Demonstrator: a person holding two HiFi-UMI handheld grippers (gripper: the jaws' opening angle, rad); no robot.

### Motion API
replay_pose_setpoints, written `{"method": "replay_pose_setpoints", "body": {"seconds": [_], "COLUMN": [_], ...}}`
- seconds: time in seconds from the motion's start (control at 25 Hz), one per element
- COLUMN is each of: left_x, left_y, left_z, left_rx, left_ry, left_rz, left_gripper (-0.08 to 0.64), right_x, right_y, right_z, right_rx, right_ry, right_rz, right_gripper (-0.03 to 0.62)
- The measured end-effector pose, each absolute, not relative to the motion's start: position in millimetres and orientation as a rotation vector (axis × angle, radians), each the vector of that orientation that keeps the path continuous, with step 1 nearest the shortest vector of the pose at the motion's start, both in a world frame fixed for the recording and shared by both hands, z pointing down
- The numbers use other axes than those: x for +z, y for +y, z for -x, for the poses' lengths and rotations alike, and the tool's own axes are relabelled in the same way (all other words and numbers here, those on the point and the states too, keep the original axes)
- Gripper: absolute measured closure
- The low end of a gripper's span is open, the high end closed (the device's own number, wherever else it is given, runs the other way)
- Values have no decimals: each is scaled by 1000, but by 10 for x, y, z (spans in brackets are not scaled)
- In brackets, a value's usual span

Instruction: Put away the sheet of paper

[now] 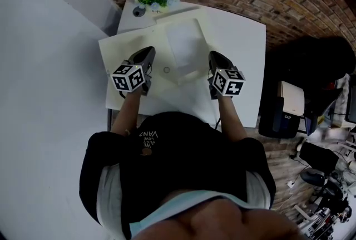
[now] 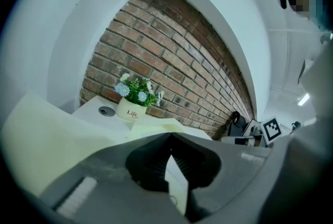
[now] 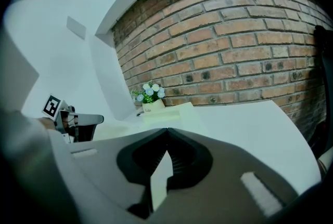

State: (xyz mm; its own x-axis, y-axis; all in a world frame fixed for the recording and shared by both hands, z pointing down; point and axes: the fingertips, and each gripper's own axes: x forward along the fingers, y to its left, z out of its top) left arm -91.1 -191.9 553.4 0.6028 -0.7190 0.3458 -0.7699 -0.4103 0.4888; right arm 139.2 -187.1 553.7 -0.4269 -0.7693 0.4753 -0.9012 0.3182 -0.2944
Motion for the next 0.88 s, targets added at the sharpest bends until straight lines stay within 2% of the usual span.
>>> {"method": "replay_pose_setpoints", "body": {"seconds": [0.88], "left_x": [5386], "left_y": [-1598], "left_z": [1574], "left_rx": [102], "left_ry": [-1196], "left_rz": [-2255], "left_gripper": [560], "right_x": [5349], "right_y": [-1575], "right_z": [-825], "right_rx": [738], "right_ry": [-2423], "right_rz": [-1539], "right_gripper": [594]}}
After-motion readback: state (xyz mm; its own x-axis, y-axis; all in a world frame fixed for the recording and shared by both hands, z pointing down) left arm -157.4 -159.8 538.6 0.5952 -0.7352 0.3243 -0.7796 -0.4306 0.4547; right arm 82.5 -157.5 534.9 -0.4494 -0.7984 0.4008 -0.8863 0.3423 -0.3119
